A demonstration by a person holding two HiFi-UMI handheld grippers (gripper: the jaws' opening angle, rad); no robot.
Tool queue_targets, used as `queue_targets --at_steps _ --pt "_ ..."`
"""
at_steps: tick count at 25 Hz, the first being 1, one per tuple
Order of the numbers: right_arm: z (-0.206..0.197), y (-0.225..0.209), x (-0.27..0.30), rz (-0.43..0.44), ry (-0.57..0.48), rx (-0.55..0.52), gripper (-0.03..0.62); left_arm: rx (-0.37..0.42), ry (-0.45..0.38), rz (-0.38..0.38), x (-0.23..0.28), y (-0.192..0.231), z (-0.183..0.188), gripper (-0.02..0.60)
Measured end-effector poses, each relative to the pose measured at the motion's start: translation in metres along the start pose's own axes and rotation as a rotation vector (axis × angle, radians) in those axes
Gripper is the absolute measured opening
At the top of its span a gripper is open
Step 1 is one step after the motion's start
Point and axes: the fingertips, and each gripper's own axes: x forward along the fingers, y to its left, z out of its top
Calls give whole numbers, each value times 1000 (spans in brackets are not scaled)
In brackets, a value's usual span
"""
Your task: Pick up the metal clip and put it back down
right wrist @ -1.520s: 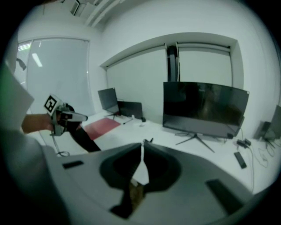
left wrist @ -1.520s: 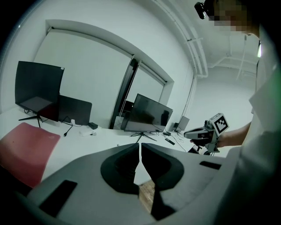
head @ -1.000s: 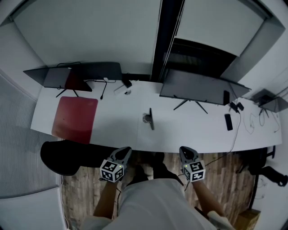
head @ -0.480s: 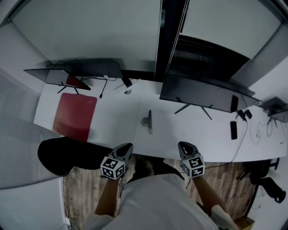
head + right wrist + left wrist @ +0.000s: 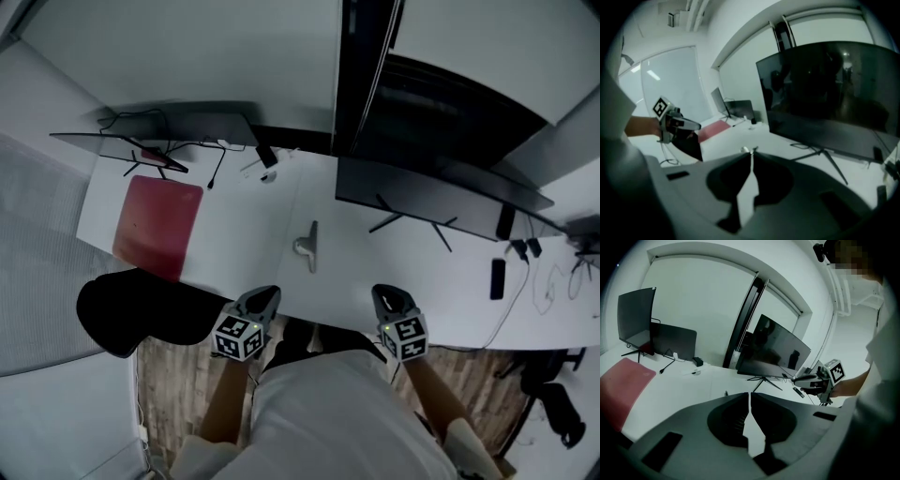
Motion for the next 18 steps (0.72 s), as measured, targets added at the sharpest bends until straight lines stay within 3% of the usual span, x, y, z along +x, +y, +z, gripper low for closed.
queue_targets --at_steps 9,18 --pt "-8 -22 21 40 33 7 35 -5 90 31 36 11 -6 44" --pt "-15 -14 42 40 75 33 35 -39 192 -28 70 33 -19 46"
